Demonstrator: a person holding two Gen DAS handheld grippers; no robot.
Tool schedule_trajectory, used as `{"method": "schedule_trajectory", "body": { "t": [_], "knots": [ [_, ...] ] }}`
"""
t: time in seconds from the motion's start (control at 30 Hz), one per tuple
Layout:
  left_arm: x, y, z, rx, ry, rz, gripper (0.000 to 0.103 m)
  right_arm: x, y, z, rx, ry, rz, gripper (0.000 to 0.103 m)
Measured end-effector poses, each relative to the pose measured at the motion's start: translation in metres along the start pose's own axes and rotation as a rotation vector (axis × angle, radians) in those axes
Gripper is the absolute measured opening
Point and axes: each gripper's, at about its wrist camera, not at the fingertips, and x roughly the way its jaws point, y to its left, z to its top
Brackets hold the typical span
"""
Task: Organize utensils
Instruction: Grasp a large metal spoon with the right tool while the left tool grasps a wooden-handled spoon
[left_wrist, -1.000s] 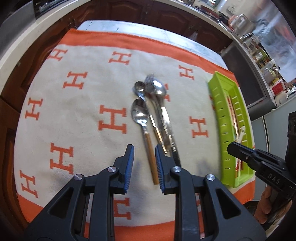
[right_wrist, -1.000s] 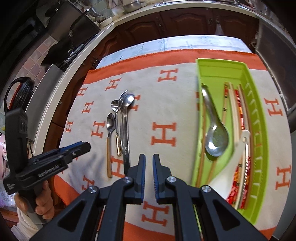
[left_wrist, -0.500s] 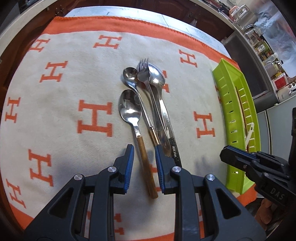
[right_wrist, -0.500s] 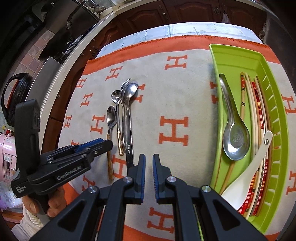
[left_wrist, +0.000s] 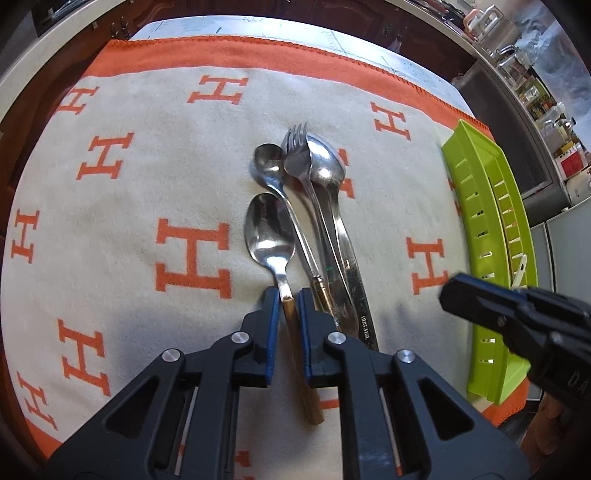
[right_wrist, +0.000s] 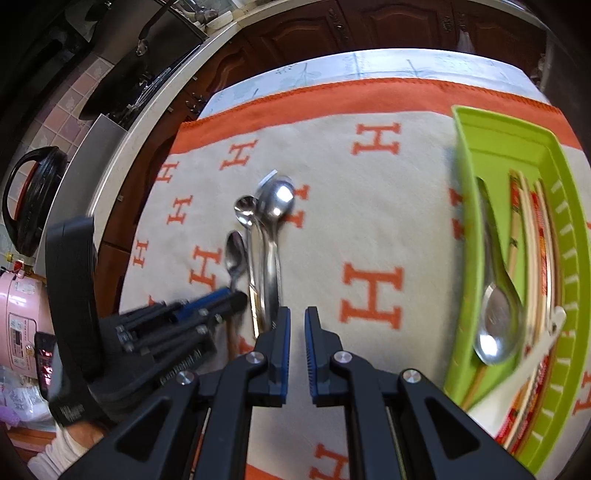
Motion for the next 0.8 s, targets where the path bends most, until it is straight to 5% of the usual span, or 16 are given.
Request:
{"method": "schedule_trajectory", "body": {
  "t": [0.33, 0.8],
  "knots": [
    [-0.012, 0.035, -0.011, -0.085, 0.002, -0.058, 0.004, 0.045, 0.011, 0.046, 0.003, 0.053, 0.052, 0.008],
    [-0.015, 0.06, -0.017, -0.132, 0.004, -0.118, 0.004, 0.08, 0.016, 0.064, -0.023, 0.077, 0.044, 0.009]
  ]
}}
